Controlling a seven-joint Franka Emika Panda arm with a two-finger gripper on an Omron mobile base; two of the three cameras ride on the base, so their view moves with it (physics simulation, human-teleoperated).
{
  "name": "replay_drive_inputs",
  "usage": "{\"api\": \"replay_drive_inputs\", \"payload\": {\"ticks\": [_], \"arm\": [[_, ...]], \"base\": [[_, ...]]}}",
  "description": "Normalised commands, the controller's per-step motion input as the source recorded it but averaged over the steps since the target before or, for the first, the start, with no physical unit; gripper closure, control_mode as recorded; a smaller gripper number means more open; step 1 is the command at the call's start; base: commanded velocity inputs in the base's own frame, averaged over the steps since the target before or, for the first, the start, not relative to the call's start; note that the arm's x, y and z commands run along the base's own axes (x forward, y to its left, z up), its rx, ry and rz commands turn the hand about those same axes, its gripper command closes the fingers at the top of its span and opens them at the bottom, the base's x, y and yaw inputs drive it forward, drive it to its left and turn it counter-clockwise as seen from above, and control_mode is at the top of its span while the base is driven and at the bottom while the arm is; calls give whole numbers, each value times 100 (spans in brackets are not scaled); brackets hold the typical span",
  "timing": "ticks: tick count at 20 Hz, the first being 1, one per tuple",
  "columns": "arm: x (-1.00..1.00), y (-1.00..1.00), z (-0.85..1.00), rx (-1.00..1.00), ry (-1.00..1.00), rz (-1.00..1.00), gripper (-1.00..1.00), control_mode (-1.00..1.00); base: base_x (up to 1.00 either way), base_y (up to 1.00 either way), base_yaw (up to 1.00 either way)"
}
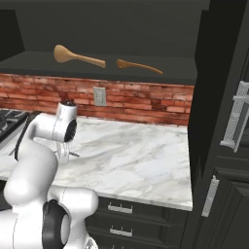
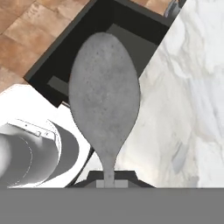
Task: Organize the utensils by type. Pick up the wooden spoons from the counter and place them in the open cabinet. Then pick up the metallic utensils from the counter and place them in the open drawer.
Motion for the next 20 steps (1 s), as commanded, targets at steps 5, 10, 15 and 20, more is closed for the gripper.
{"api": "replay_drive_inputs", "payload": {"ticks": [5,10,15,20], "arm": [[-21,52,-14,6,0,5,100,-100],[-12,59,-2,3,12,0,100,-100],[-23,54,0,1,18,0,100,-100],[-30,58,-12,0,11,-3,100,-100]], "base": [[0,0,0],[0,0,0],[0,0,0],[0,0,0]]}}
